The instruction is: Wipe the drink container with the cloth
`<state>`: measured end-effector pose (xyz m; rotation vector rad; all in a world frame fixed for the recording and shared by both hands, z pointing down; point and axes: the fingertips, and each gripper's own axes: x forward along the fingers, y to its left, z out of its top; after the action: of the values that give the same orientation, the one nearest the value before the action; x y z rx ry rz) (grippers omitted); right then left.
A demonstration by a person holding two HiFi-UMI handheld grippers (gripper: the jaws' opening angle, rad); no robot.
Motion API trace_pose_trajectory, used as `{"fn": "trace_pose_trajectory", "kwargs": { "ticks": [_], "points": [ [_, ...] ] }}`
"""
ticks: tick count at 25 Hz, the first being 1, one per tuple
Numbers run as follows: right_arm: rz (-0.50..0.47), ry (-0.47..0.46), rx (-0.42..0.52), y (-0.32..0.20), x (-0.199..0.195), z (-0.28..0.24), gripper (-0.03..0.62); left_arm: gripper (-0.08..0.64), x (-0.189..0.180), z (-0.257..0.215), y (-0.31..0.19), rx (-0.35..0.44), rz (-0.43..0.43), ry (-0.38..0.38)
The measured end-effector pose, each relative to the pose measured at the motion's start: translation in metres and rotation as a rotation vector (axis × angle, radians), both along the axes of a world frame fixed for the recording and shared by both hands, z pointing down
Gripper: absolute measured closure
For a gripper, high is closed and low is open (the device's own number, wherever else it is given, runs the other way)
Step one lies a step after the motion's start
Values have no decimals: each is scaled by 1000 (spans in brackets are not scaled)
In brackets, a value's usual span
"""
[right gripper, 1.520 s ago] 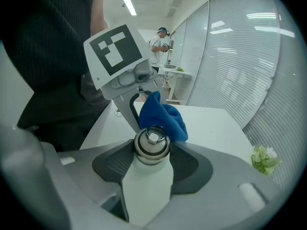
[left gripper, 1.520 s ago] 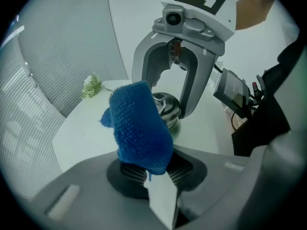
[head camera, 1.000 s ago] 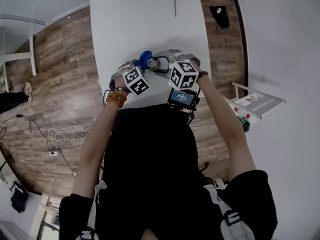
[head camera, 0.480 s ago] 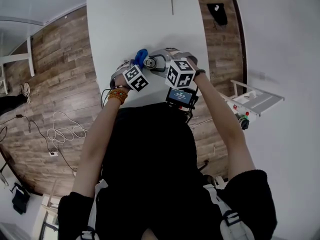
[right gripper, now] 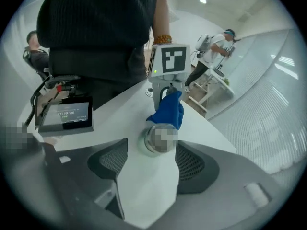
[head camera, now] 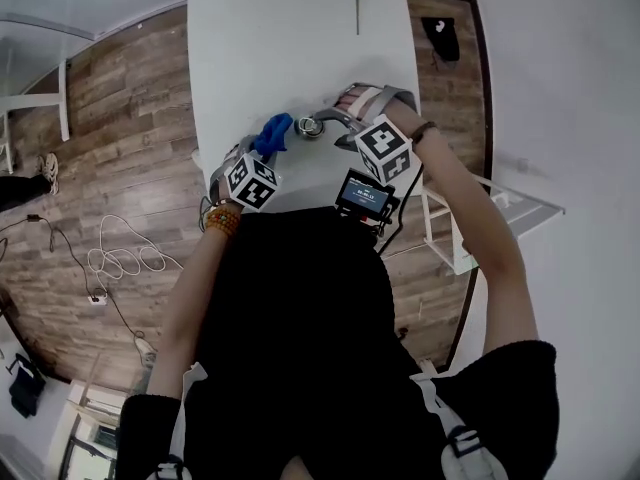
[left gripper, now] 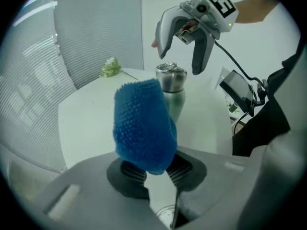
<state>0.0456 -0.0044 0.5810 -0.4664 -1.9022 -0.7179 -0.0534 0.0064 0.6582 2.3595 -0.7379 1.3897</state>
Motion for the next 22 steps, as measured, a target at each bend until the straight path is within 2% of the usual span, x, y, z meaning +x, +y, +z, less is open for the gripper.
{"fn": "trace_pose_trajectory", "kwargs": {
  "ticks": [3, 5, 8, 11, 13, 15, 22],
  "points": [
    [-102, 46, 4, -6, -8, 0, 238, 371, -5, -11, 4, 17, -36, 27],
    [-213, 89, 18, -5, -16, 2, 227, 371, -8, -17, 2, 31, -51, 39],
    [-417, 168, 59, 5, -22, 15, 248, 371, -11, -21, 3, 40, -70, 56],
    [-501, 205, 75, 4, -25, 25, 289, 371, -12, -22, 3, 45, -79, 63],
    [-481, 223, 47, 2, -25, 27, 288, 371, -12, -23, 3, 48, -82, 68],
    [-416, 231, -4, 1, -25, 26, 291, 371, -13, -24, 3, 51, -88, 72],
    [-78, 153, -191, -1, -26, 24, 296, 371, -17, -26, -3, 54, -103, 80]
  ]
}}
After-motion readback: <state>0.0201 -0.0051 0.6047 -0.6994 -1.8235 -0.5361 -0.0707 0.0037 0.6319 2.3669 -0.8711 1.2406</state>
